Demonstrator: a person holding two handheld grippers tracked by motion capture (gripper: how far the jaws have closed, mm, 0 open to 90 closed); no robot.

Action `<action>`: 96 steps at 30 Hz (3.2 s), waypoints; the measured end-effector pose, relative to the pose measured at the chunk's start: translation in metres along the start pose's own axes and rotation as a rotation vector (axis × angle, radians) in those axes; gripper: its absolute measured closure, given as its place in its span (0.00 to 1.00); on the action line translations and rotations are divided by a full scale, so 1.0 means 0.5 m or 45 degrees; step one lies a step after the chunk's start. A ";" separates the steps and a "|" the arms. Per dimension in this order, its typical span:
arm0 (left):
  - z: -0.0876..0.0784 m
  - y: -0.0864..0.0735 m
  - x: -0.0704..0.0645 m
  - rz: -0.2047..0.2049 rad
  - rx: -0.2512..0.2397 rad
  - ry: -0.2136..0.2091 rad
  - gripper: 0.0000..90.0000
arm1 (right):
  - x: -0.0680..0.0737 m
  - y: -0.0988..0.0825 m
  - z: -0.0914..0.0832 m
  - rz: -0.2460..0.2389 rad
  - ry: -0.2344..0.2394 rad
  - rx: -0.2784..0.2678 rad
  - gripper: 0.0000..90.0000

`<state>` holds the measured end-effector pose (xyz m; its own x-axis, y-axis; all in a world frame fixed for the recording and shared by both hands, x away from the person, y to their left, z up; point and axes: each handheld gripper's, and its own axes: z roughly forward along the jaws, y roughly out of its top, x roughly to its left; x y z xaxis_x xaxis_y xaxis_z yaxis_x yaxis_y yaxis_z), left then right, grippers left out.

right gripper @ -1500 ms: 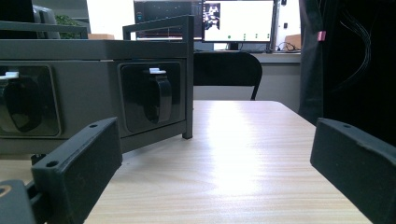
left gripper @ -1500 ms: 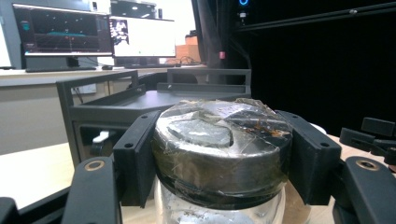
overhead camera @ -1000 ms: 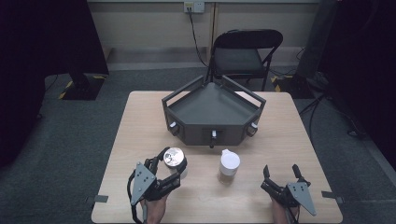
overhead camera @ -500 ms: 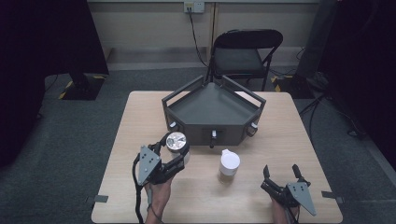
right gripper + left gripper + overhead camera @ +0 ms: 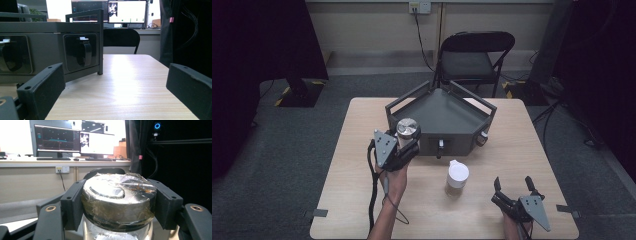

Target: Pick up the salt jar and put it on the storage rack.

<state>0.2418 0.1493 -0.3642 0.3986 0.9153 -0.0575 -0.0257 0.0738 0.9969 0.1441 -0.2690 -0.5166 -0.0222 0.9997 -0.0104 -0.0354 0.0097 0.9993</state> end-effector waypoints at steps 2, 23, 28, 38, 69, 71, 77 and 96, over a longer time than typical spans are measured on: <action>0.010 0.003 -0.001 -0.004 -0.003 0.007 0.39 | 0.000 0.000 0.000 0.000 0.000 0.000 0.00; 0.172 0.010 0.006 -0.037 0.058 0.130 0.39 | -0.001 0.001 0.001 -0.002 0.002 0.003 0.00; 0.190 -0.001 0.005 -0.032 0.085 0.132 0.39 | -0.001 0.000 0.000 -0.002 0.005 0.000 0.00; 0.211 -0.010 -0.001 -0.013 0.148 0.138 0.39 | -0.003 -0.001 0.000 0.000 0.010 -0.003 0.00; 0.212 -0.015 0.035 -0.053 0.170 0.101 0.00 | -0.001 0.001 0.001 -0.002 0.006 0.005 0.00; 0.207 -0.015 0.041 -0.040 0.164 0.076 0.00 | -0.001 0.001 0.001 -0.003 0.004 0.004 0.00; 0.191 -0.009 0.050 -0.027 0.156 0.042 0.00 | 0.000 0.001 0.001 -0.003 0.002 0.006 0.00; 0.099 0.007 0.037 0.047 0.059 0.041 0.00 | 0.001 0.002 0.001 -0.004 -0.002 0.007 0.00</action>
<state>0.2945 0.1469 -0.3591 0.3681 0.9295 -0.0214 0.0032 0.0217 0.9998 0.1444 -0.2686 -0.5157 -0.0206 0.9997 -0.0133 -0.0299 0.0127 0.9995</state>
